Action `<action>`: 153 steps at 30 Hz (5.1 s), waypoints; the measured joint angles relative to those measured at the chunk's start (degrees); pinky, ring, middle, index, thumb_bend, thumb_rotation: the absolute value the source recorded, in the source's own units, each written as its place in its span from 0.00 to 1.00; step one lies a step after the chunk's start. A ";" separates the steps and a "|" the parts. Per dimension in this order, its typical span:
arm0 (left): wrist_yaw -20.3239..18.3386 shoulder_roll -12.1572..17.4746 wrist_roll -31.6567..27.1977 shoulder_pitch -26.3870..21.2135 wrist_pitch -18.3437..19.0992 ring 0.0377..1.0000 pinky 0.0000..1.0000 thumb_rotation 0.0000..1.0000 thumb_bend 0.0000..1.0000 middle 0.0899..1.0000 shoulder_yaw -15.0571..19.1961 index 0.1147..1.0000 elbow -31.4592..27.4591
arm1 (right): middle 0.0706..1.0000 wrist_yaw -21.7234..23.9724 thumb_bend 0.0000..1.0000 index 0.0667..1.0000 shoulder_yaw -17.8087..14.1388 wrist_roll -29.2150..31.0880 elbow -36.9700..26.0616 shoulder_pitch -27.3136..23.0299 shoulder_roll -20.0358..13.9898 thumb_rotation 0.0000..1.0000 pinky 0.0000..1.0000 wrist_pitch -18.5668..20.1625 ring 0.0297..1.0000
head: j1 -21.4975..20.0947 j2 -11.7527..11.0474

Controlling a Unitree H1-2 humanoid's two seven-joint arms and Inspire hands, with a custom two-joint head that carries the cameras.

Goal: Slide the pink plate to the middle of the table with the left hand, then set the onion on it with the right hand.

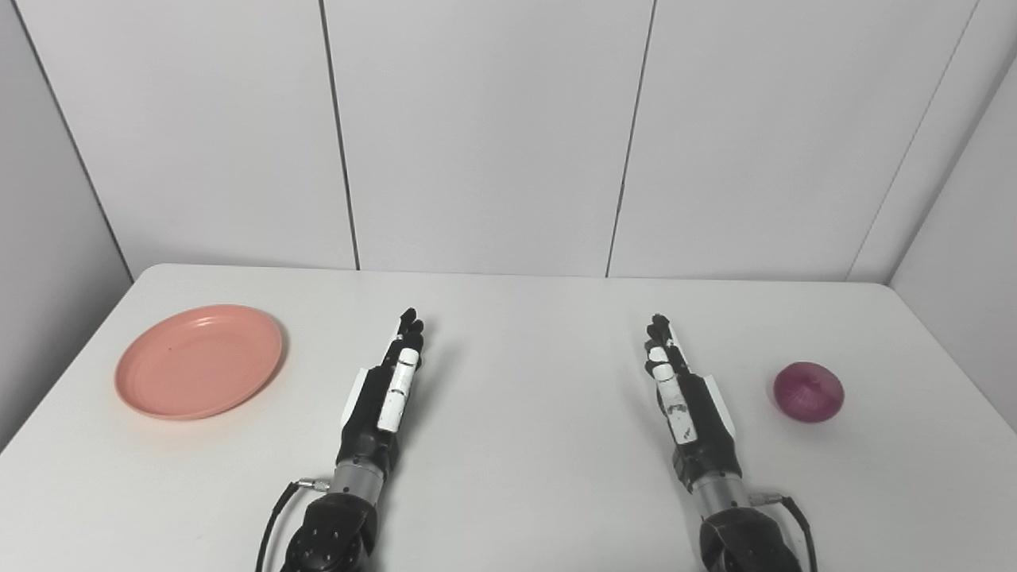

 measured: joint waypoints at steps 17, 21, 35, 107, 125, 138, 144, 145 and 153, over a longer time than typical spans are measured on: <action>-0.12 0.05 -0.02 0.00 -0.03 1.00 1.00 1.00 0.57 1.00 -0.08 1.00 0.01 | 1.00 0.03 0.55 1.00 -0.11 0.60 -0.04 0.00 0.01 0.97 1.00 0.00 1.00 | 0.00 0.09; -0.16 0.06 -0.02 0.00 -0.03 1.00 1.00 1.00 0.56 1.00 -0.08 1.00 0.01 | 1.00 0.03 0.56 1.00 -0.12 0.60 -0.04 0.00 0.01 0.96 1.00 0.00 1.00 | 0.00 0.09; -0.22 0.06 -0.08 0.00 -0.02 1.00 1.00 1.00 0.56 1.00 -0.03 1.00 0.01 | 1.00 0.04 0.58 1.00 -0.17 0.66 0.00 -0.12 0.00 0.96 1.00 0.00 1.00 | -0.09 0.09; -1.17 1.99 -3.38 -3.92 5.01 1.00 1.00 1.00 0.62 1.00 2.84 1.00 -5.36 | 1.00 3.43 0.37 1.00 -2.70 5.00 -2.18 0.51 -3.84 1.00 1.00 -0.01 1.00 | 23.38 -5.45; 0.98 6.27 -5.62 -5.66 6.31 0.99 0.98 1.00 0.60 1.00 9.18 0.99 -7.63 | 1.00 4.31 0.29 1.00 -3.28 6.24 -5.32 1.41 -4.05 1.00 1.00 1.15 1.00 | 24.26 -6.24; 1.46 9.45 -7.72 -5.74 6.57 0.97 0.98 1.00 0.61 0.98 11.95 0.96 -7.71 | 1.00 4.23 0.27 1.00 -3.27 6.73 -6.97 1.67 -3.77 1.00 1.00 2.59 1.00 | 26.80 -8.08; 1.46 12.28 -8.41 -5.86 7.17 0.97 0.98 1.00 0.61 0.97 13.74 0.96 -7.74 | 1.00 4.07 0.24 1.00 -3.21 7.31 -9.54 2.18 -3.72 1.00 1.00 5.50 1.00 | 28.47 -8.53; 1.31 12.91 -8.83 -5.88 7.41 0.96 0.96 1.00 0.60 0.96 14.09 0.95 -7.79 | 1.00 4.02 0.24 1.00 -3.20 7.30 -10.10 2.23 -3.64 1.00 1.00 5.97 1.00 | 28.65 -8.70; 1.31 17.64 -8.79 -5.88 9.26 0.95 0.96 1.00 0.62 0.96 16.08 0.94 -8.13 | 1.00 3.90 0.21 1.00 -3.19 7.41 -12.28 2.35 -3.25 1.00 1.00 7.91 1.00 | 28.56 -9.05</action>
